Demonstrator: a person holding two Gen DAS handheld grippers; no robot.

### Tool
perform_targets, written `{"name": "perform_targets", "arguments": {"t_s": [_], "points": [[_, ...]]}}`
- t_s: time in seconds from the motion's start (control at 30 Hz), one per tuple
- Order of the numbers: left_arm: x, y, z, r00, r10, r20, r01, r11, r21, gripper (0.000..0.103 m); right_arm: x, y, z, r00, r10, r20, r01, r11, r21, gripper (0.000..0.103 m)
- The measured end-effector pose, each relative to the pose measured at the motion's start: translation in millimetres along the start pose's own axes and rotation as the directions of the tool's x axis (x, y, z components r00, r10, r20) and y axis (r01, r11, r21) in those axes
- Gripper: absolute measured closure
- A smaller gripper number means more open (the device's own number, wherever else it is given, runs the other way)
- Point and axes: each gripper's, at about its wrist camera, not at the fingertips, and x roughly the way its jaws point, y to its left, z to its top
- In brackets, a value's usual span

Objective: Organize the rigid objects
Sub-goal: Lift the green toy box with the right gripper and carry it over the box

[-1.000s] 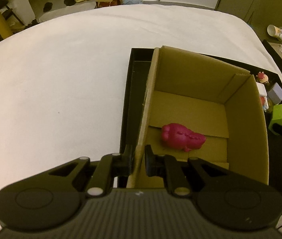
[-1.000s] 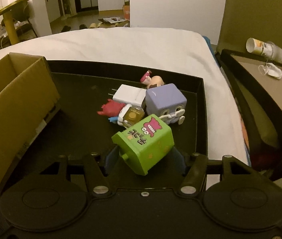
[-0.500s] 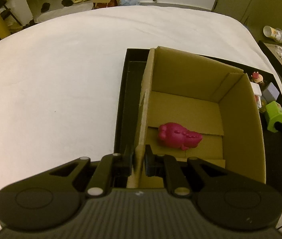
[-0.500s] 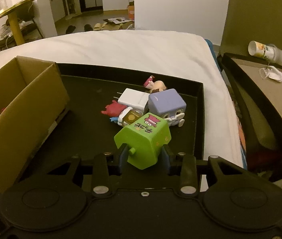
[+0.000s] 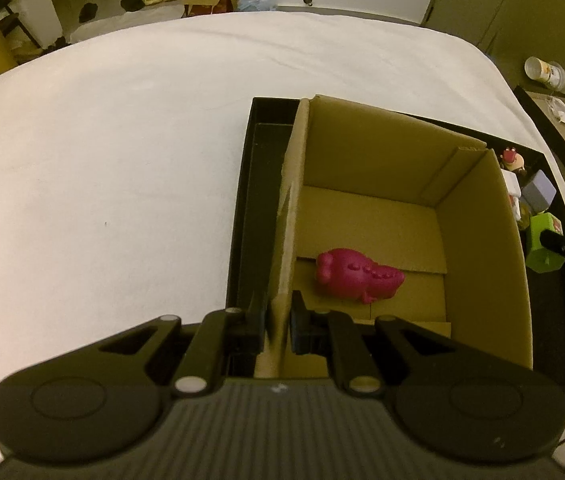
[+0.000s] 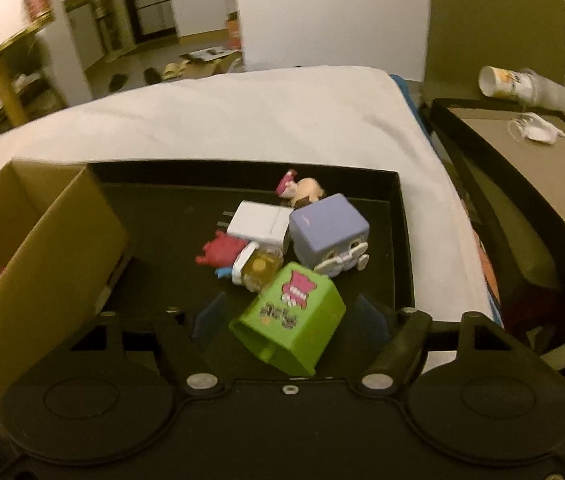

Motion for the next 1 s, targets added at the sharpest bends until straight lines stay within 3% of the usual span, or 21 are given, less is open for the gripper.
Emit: {"name": "perform_targets", "arguments": {"t_s": [0.27,0.4,0.47,0.57,1.0], "points": [[0,-1,0,1.000,0.001,-0.004,-0.001,1.000,-0.005,0.093,16,-8,3,0.997,-0.071,-0.036,0.074,0.992,0.099,0.038],[1,-1,1,1.000,0.004,-0.006,-0.004,1.000,-0.007,0.093,18,-9,-4,0.997,-0.053,-0.063,0.060,0.991,0.117,0.040],[1,-1,1,1.000,0.004,-0.005,-0.004,1.000,-0.007,0.093,21,-7,-6,0.995,-0.046,-0.089,0.056,0.992,0.112,0.050],[2,-1,1,1.000,0.007,-0.006,-0.007,1.000,-0.005,0.093,22,-8,-7,0.995,-0.036,-0.098,0.048,0.991,0.122,0.051],[3,-2,0,1.000,0.010,-0.002,-0.010,1.000,-0.010,0.093,-19,29,20,0.999,0.004,0.035,-0.004,1.000,-0.002,0.051]]}}
